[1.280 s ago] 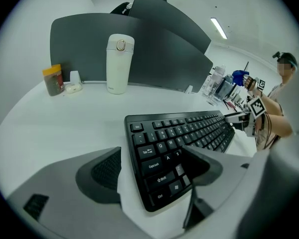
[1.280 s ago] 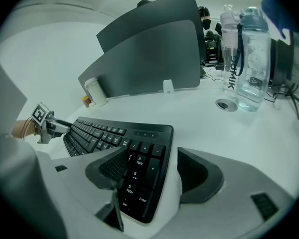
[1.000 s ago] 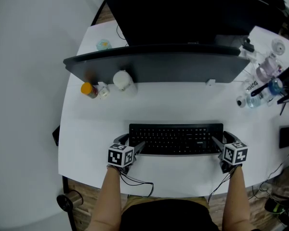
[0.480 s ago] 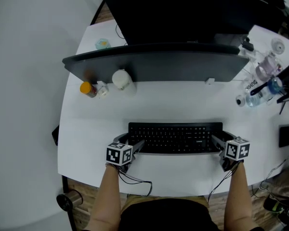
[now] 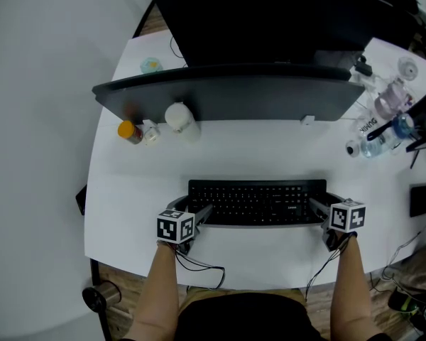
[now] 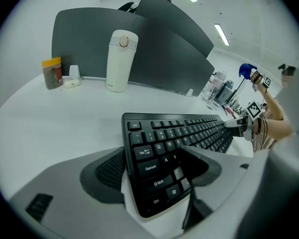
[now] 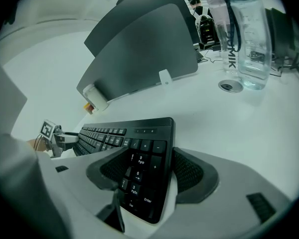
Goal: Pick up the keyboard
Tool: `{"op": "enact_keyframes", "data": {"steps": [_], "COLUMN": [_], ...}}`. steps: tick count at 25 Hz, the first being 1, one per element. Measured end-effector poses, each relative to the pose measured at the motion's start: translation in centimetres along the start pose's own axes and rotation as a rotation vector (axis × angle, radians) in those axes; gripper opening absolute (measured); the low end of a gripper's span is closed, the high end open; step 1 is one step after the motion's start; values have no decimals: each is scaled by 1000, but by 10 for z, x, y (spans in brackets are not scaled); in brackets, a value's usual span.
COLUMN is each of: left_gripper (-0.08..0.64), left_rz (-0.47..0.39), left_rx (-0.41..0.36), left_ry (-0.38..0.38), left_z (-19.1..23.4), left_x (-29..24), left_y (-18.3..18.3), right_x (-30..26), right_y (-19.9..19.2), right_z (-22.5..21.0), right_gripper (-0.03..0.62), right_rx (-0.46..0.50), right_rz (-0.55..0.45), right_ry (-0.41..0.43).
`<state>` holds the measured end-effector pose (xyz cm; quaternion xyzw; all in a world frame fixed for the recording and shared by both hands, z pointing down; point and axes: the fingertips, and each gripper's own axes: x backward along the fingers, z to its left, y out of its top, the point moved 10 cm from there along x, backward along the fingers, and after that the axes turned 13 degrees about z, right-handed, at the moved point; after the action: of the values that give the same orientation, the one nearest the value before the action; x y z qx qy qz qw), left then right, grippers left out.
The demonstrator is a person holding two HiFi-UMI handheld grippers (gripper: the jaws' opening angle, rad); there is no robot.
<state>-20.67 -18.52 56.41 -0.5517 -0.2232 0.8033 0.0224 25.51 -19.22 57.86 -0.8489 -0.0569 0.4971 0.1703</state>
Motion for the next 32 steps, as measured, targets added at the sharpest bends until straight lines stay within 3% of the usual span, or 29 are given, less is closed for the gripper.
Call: {"op": "enact_keyframes", "data": {"steps": [6,19,32], "left_gripper": [350,342,336], "left_rz": [-55,13,-22], "left_rx": [-15,11,0], "left_ry": [16,24,71], "left_z": [-2,1,-2], "left_x": [1,5,25], "left_y": [-6,1,13], "right_x": [1,-1,10], "right_y": [-2,-4,9], "right_z": [2,7,19], "right_gripper": [279,279,279], "right_rx": [-7,-17,7], "right_rz": [-24,-39,-110], "right_ry": [-12,-29,-35]}}
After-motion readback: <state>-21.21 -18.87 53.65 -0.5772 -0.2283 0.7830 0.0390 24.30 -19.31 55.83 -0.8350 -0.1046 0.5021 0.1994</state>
